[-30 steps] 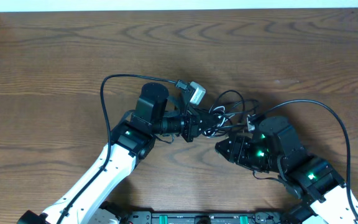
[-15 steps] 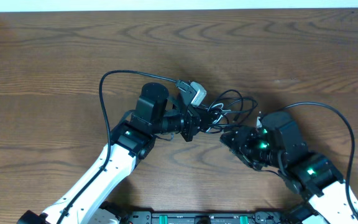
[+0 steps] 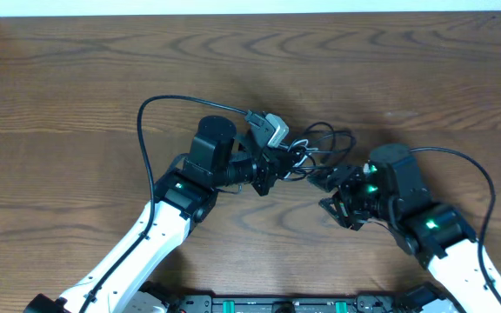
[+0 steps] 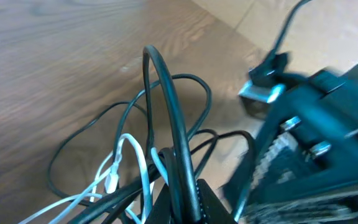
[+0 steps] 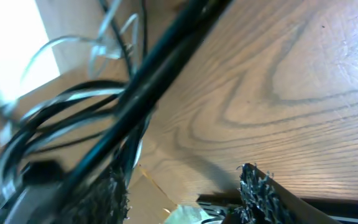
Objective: Untangle cables
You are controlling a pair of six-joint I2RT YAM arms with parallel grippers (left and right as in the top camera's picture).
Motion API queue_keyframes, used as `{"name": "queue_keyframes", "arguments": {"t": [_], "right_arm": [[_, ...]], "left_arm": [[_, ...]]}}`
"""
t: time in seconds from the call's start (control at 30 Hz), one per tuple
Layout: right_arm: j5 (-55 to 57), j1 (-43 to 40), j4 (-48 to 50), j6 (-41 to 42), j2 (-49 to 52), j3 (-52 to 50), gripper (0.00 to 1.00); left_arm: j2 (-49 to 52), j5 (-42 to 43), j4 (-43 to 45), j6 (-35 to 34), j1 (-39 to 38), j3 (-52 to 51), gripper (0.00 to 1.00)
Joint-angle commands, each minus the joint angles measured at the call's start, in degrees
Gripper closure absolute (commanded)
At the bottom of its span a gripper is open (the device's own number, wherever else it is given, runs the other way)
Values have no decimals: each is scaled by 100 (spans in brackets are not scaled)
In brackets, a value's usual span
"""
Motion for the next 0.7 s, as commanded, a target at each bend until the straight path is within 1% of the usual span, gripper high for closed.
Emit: {"name": "queue_keyframes", "arguments": {"t": [0.0,0.17,0.23,0.33,0.47,0.53,0.67], "right_arm": [[22,-46,28,125,-264,39,42],[-33,-15,348,210,-111,39,41],[-142,63,496,210,87,39,42],[-149,170,483,179,289,39,45],[-146,354,481,-109,588,39,47],[-149,463,450,-435,767,39,48],[-129,496,70,-592,981,39,50]], "left_arm": [[0,-282,42,474,-2,120,92],[0,-120,76,470,-70,120,92],[0,28,177,452,-225,120,92],[0,20,299,455,-400,120,92],[0,22,505,452,-509,120,92],[0,22,660,452,-522,120,92],[-11,22,1021,450,-522,120,92]]}}
